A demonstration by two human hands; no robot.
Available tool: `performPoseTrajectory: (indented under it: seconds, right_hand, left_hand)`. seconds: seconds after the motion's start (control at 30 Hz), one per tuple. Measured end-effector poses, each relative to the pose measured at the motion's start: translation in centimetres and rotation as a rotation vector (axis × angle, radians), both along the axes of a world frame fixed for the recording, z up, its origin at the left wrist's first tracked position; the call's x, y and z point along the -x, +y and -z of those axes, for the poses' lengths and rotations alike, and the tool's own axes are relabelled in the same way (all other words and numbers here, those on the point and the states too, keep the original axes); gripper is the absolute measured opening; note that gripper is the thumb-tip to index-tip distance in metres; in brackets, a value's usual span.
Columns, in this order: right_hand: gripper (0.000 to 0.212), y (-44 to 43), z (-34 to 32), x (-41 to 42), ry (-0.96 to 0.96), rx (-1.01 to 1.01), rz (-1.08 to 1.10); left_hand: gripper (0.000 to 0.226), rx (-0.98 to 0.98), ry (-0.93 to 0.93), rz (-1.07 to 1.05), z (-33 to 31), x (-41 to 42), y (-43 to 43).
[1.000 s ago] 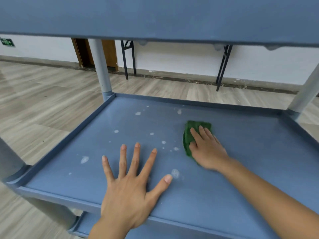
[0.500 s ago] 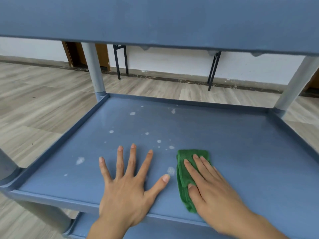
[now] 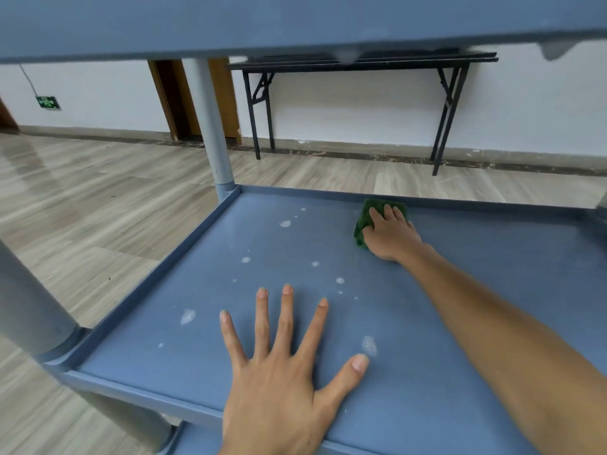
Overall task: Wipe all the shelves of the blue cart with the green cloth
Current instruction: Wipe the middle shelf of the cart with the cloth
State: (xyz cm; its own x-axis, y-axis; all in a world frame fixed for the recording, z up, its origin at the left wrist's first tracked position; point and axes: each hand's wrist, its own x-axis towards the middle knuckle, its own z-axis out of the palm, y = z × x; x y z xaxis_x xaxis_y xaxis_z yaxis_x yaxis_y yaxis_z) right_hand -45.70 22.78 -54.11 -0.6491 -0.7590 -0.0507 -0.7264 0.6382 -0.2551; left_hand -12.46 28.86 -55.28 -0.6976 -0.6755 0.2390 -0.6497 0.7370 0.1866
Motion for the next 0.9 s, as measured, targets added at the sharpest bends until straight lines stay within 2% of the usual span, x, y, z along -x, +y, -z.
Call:
performPoseTrajectory:
  seconds: [0.13,0.37,0.9]
  right_hand:
    - [0.066,-2.2,-0.3,2.2,-0.004,-0.017,0.014]
    - [0.063,-0.3,-0.1,0.2,0.016,-0.037,-0.017]
    - [0.062,20.1,-0.1,-21.9,0.033,-0.032,-0.167]
  left_hand:
    - [0.080,-0.025,-0.043,0.004,-0.4,0.2,0.0]
    - [0.083,-0.013,0.082,-0.009,0.1,0.0,-0.1]
    - [0.096,-0.099,0.024,0.002,-0.8,-0.6,-1.0]
